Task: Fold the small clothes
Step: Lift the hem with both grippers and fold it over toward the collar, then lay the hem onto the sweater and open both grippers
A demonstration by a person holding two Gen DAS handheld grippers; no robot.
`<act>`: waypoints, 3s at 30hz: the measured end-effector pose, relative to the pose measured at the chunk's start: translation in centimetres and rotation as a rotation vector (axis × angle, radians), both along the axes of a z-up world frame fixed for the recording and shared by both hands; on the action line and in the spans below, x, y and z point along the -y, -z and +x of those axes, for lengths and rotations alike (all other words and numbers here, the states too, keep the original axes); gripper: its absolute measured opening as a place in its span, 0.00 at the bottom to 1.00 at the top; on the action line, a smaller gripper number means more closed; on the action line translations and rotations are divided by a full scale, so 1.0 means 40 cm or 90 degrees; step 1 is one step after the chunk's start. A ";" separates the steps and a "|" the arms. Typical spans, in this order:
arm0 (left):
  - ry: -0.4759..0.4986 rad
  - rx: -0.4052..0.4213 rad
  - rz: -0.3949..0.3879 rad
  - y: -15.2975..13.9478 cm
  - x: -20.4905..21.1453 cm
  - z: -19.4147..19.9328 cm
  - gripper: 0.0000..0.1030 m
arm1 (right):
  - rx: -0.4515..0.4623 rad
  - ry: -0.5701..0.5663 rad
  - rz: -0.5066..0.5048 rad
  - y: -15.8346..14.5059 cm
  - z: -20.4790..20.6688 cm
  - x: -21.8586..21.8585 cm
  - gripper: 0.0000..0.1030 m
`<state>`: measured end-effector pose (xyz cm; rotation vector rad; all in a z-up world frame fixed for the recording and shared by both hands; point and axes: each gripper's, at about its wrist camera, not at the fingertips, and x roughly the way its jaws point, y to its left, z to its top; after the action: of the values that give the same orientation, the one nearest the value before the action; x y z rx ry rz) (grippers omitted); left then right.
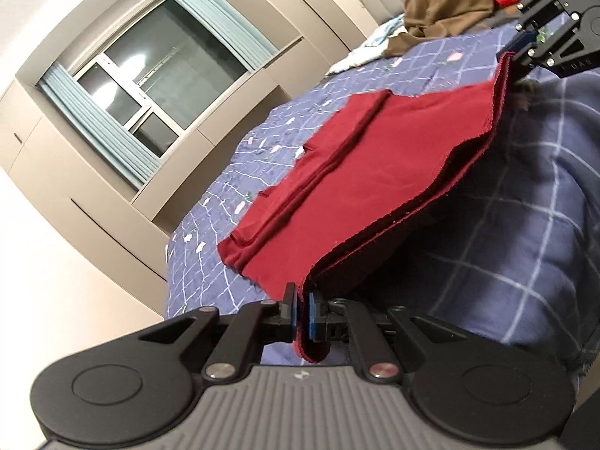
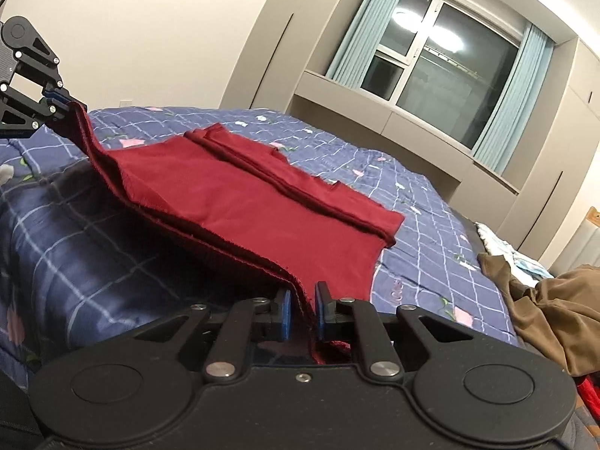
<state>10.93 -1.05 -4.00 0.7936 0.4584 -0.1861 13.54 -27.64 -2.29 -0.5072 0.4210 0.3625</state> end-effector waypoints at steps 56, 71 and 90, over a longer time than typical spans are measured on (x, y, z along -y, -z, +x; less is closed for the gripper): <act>-0.098 -0.100 -0.131 0.027 -0.172 1.083 0.06 | -0.005 -0.062 -0.226 0.127 1.138 -0.204 0.11; -0.118 -0.113 -0.145 0.102 -0.176 1.100 0.10 | 0.011 -0.030 -0.216 0.197 1.164 -0.200 0.11; -0.250 -0.182 -0.358 0.038 -0.280 1.136 0.86 | 0.064 0.053 -0.212 0.143 1.176 -0.173 0.99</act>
<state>56.37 10.15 -5.52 0.1148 0.7793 -0.0542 60.57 -20.72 -8.02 -0.8261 0.4046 0.1856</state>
